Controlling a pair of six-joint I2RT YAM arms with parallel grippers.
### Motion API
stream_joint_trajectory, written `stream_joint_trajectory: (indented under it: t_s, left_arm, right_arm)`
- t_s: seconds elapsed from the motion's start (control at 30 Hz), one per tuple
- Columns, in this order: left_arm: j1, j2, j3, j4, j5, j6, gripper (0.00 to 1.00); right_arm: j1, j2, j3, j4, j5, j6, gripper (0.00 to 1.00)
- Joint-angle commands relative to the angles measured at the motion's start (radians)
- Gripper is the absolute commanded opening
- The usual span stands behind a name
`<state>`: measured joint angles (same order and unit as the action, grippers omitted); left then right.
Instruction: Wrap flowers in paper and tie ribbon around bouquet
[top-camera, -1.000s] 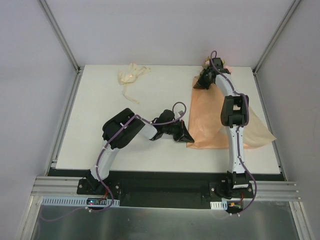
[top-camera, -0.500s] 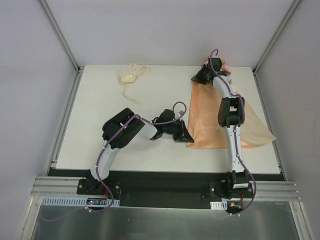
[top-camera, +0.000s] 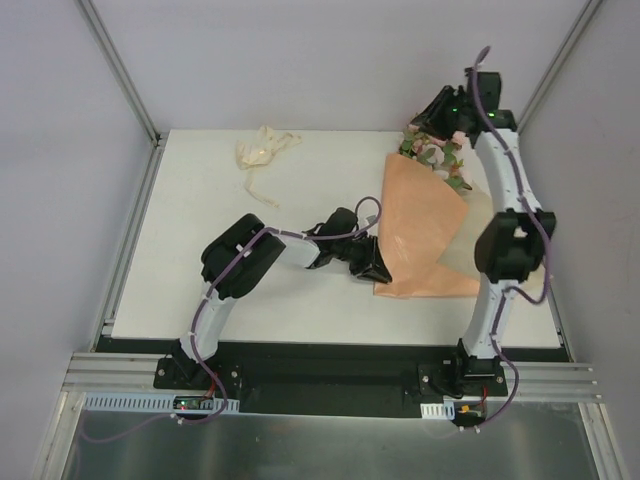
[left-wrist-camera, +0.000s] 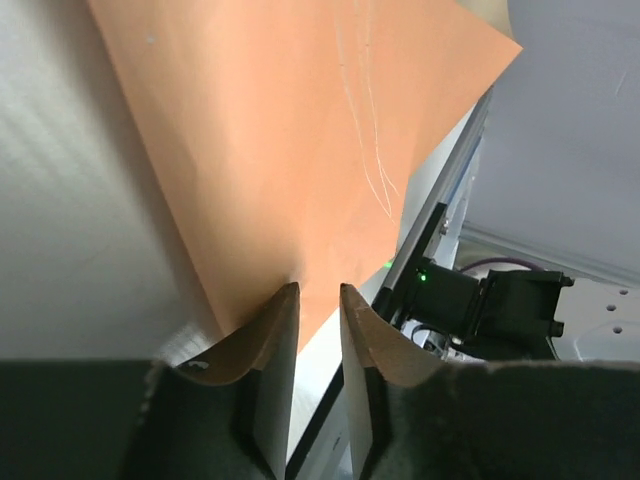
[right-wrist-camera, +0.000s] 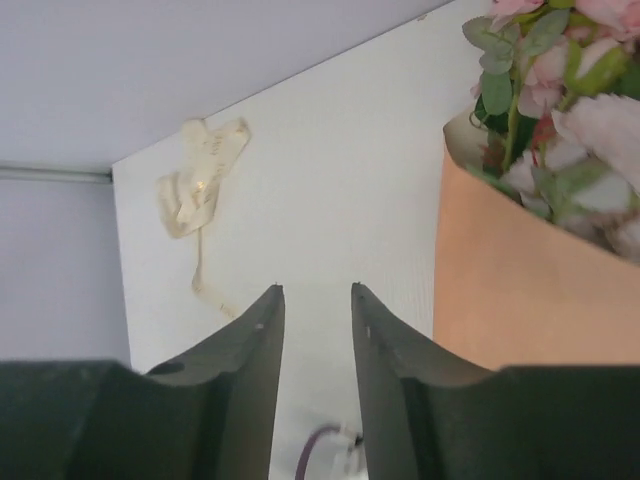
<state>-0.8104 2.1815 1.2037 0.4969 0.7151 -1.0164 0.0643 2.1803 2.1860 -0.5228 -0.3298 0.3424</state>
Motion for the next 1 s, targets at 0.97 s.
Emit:
stream_joint_trajectory:
  t_s: [0.97]
  left_arm:
    - [-0.092, 0.196, 0.297, -0.162, 0.115, 0.018, 0.14]
  right_arm:
    - [-0.91, -0.99, -1.691, 0.168, -0.287, -0.163, 0.66]
